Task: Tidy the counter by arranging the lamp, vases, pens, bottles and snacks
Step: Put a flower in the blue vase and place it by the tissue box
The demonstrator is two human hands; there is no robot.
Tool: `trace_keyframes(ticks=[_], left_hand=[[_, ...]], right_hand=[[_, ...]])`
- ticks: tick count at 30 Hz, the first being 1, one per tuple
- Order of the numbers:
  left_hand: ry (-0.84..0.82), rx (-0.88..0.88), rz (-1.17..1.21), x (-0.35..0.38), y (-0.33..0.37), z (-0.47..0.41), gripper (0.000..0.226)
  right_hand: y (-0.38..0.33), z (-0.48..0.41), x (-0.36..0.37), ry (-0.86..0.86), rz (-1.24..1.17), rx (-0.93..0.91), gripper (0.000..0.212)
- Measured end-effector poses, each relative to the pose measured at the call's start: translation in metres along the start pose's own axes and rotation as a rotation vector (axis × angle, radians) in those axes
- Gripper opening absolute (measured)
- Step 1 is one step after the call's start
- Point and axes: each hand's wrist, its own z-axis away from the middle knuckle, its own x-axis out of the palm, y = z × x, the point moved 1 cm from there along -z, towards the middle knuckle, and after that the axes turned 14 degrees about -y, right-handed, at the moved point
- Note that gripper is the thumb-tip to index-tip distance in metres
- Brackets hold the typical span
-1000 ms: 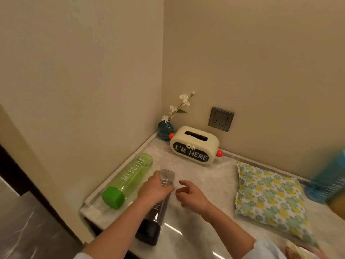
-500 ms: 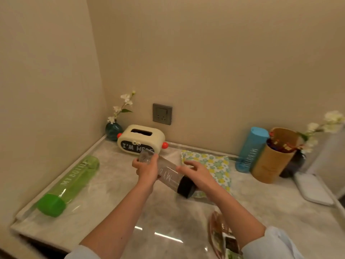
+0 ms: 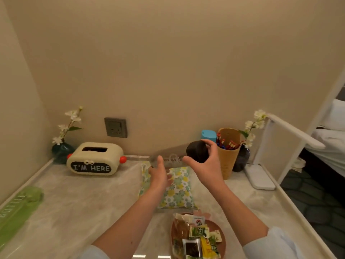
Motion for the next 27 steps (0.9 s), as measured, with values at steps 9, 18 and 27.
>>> trace_keyframes(ticks=[9, 18, 27], left_hand=[[-0.714, 0.113, -1.678, 0.019, -0.043, -0.025, 0.049], [-0.576, -0.068, -1.964, 0.019, -0.034, -0.041, 0.052], [-0.496, -0.190, -1.930, -0.013, 0.005, -0.061, 0.037]], right_hand=[[-0.009, -0.028, -0.011, -0.025, 0.398, -0.060, 0.064], [-0.006, -0.061, 0.008, -0.055, 0.502, -0.070, 0.068], [-0.006, -0.098, 0.023, -0.162, 0.583, 0.006, 0.077]])
